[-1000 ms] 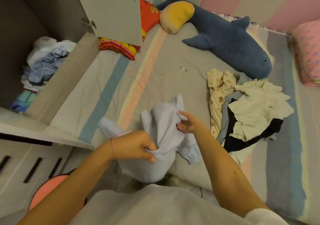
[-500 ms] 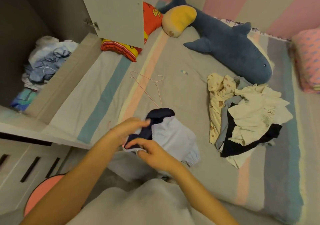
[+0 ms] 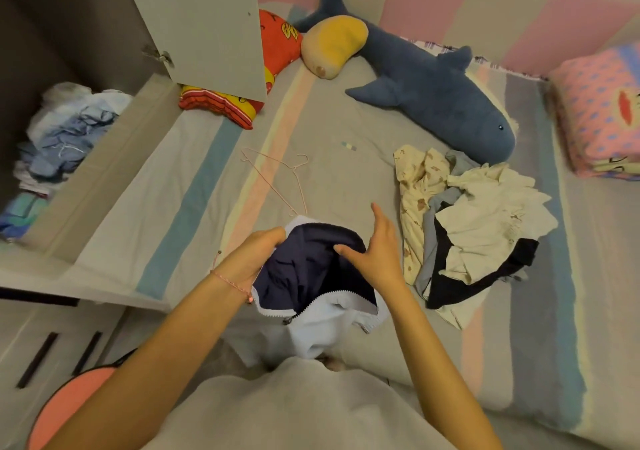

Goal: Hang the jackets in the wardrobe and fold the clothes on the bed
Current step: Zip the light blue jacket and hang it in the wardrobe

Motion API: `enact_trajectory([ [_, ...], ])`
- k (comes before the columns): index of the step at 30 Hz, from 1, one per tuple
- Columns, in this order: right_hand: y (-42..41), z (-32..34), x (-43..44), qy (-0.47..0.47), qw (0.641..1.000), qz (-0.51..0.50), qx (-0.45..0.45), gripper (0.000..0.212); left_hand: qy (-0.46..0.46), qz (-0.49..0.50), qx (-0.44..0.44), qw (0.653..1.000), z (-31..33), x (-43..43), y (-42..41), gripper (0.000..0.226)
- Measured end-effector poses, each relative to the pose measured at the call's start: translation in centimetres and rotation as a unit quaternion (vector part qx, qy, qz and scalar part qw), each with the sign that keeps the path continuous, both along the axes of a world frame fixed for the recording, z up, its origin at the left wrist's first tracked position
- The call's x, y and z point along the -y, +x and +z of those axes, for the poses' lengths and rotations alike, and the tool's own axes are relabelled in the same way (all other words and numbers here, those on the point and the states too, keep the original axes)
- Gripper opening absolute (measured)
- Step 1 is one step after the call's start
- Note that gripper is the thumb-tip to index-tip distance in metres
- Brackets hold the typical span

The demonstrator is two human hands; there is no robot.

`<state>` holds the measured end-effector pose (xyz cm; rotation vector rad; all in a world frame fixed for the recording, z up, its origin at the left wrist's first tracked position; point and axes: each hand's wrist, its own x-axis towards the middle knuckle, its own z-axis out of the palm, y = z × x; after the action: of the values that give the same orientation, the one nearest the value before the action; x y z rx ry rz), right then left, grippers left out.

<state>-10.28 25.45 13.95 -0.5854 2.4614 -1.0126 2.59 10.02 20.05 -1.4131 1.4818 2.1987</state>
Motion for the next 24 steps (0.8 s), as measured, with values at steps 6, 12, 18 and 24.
enact_trajectory([
  [6,0.7,7.0,2.7,-0.195,0.963,0.169,0.081,0.014,-0.004,-0.046,-0.173,0.984,6.5,-0.3,-1.8,0.023],
  [12,0.2,15.5,2.3,-0.380,0.920,0.018,0.096,0.020,-0.055,-0.223,-0.328,0.916,14.2,1.4,-2.2,0.039],
  [18,0.6,17.0,-0.1,-0.353,0.930,-0.042,0.089,0.030,-0.209,-0.344,-0.208,0.892,9.8,3.7,-1.8,0.032],
  [24,-0.1,16.9,-1.1,-0.341,0.910,-0.171,0.161,0.028,-0.289,-0.284,-0.195,0.893,5.7,1.4,-2.3,0.027],
])
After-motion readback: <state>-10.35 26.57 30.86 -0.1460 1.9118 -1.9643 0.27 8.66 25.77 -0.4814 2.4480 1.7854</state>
